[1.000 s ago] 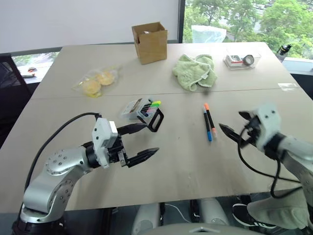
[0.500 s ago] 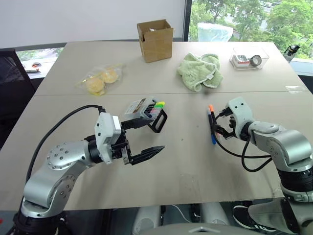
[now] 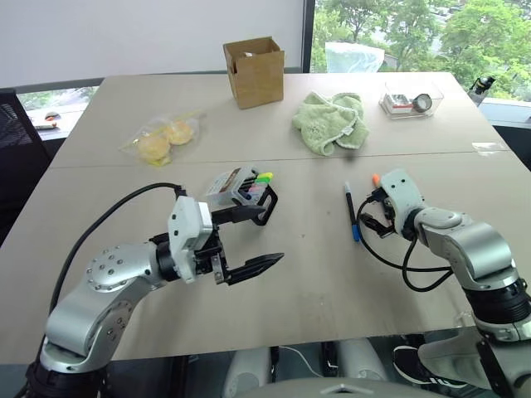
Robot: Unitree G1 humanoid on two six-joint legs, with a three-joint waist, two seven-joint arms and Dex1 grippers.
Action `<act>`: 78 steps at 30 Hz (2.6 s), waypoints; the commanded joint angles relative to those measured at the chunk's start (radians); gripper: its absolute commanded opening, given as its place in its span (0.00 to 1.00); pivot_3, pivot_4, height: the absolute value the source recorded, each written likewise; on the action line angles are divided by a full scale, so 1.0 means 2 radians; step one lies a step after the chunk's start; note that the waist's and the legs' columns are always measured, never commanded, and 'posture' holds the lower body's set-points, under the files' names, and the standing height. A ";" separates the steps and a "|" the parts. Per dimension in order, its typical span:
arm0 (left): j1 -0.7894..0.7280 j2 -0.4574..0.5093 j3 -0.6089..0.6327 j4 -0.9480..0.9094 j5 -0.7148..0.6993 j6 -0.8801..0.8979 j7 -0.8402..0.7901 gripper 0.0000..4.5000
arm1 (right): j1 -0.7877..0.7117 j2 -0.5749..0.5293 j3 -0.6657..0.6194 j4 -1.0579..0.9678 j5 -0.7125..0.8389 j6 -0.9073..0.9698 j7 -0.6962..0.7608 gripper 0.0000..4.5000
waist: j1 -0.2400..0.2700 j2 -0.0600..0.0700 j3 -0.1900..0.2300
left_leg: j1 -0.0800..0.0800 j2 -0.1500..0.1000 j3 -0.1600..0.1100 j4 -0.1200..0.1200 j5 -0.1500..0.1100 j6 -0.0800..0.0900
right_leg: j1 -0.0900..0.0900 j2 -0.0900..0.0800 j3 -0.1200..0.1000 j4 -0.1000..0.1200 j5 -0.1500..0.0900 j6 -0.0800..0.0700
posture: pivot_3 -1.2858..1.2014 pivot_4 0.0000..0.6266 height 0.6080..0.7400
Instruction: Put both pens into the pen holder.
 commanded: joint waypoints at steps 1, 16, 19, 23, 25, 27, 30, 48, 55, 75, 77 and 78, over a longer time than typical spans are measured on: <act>-0.020 -0.006 -0.006 -0.025 -0.017 0.020 0.028 1.00 | 0.024 -0.003 -0.015 0.015 -0.007 0.024 -0.003 0.50 | 0.002 0.000 0.000 | 0.000 0.000 0.000 0.000 0.000 0.000 | 0.000 0.000 0.000 0.000 0.000 0.000 | 0.52 0.24 1.00; -0.071 -0.025 -0.038 0.002 -0.027 0.039 0.031 1.00 | 0.067 0.028 -0.150 -0.094 0.038 0.023 0.010 0.18 | 0.016 0.001 0.001 | 0.000 -0.001 -0.002 0.000 0.000 0.000 | 0.002 -0.001 -0.001 -0.001 0.000 0.000 | 0.52 0.24 1.00; -0.068 -0.027 -0.039 0.002 -0.025 0.036 0.029 1.00 | 0.059 0.034 -0.168 -0.116 0.040 0.040 -0.002 0.48 | 0.011 0.002 0.001 | -0.001 -0.001 -0.002 0.000 0.000 0.000 | 0.001 0.000 -0.001 -0.001 0.000 -0.001 | 0.52 0.24 1.00; -0.066 -0.029 -0.043 0.005 -0.021 0.031 0.025 1.00 | 0.048 0.035 -0.178 -0.108 0.027 0.057 -0.021 0.89 | 0.009 0.002 0.001 | -0.001 -0.001 -0.002 0.000 0.000 0.000 | 0.000 0.000 -0.001 -0.001 0.000 0.000 | 0.52 0.24 1.00; -0.067 -0.029 -0.044 0.007 -0.019 0.028 0.023 1.00 | 0.044 0.036 -0.176 -0.085 0.017 0.055 -0.031 0.99 | 0.009 0.002 0.001 | -0.001 0.000 -0.002 0.000 0.000 0.000 | 0.000 0.000 -0.001 -0.001 0.000 0.000 | 0.52 0.24 1.00; -0.069 -0.030 -0.046 0.010 -0.017 0.026 0.021 1.00 | 0.043 0.035 -0.167 -0.053 0.010 0.052 -0.034 0.99 | 0.009 0.002 0.001 | -0.001 -0.001 -0.002 0.000 0.000 0.000 | 0.000 0.000 -0.001 -0.001 0.000 0.000 | 0.52 0.24 1.00; -0.072 -0.031 -0.047 0.015 -0.013 0.022 0.018 1.00 | 0.045 0.037 -0.158 0.003 0.005 0.049 -0.032 0.99 | 0.010 0.002 0.001 | -0.001 -0.001 -0.001 0.000 0.000 0.000 | 0.000 0.000 -0.001 -0.001 0.000 0.000 | 0.52 0.24 1.00; -0.166 -0.074 -0.060 0.043 -0.158 0.221 0.141 1.00 | 0.151 0.050 -0.242 -0.144 0.130 -0.067 0.083 0.01 | 0.016 0.002 0.001 | -0.002 -0.001 -0.004 0.000 0.000 0.000 | 0.002 -0.001 -0.002 -0.002 0.000 0.003 | 0.52 0.24 1.00; -0.258 -0.142 -0.032 0.103 -0.304 0.292 0.257 1.00 | 0.202 0.082 -0.248 -0.283 0.258 -0.091 0.110 0.01 | 0.006 0.003 0.002 | -0.001 -0.001 -0.004 0.000 0.000 0.000 | 0.002 0.000 -0.003 -0.001 0.000 0.004 | 0.52 0.24 1.00; -0.292 -0.153 -0.020 0.130 -0.391 0.289 0.340 0.01 | 0.169 0.045 -0.175 -0.288 0.379 -0.146 0.076 0.00 | 0.006 0.002 0.002 | -0.001 -0.002 -0.004 0.000 0.000 0.000 | 0.002 -0.001 -0.002 -0.001 0.000 0.000 | 0.52 0.24 1.00; -0.287 -0.145 -0.013 0.127 -0.391 0.288 0.336 0.00 | 0.174 0.037 -0.174 -0.276 0.372 -0.155 0.079 0.11 | 0.006 0.002 0.002 | -0.001 -0.002 -0.004 0.000 0.000 0.000 | 0.002 -0.001 -0.002 -0.001 0.000 0.000 | 0.52 0.24 1.00; -0.282 -0.136 -0.006 0.126 -0.389 0.286 0.331 0.00 | 0.183 0.022 -0.172 -0.276 0.369 -0.160 0.098 0.23 | 0.006 0.002 0.002 | -0.001 -0.002 -0.004 0.000 0.000 0.000 | 0.002 -0.001 -0.002 -0.001 0.000 0.000 | 0.52 0.24 1.00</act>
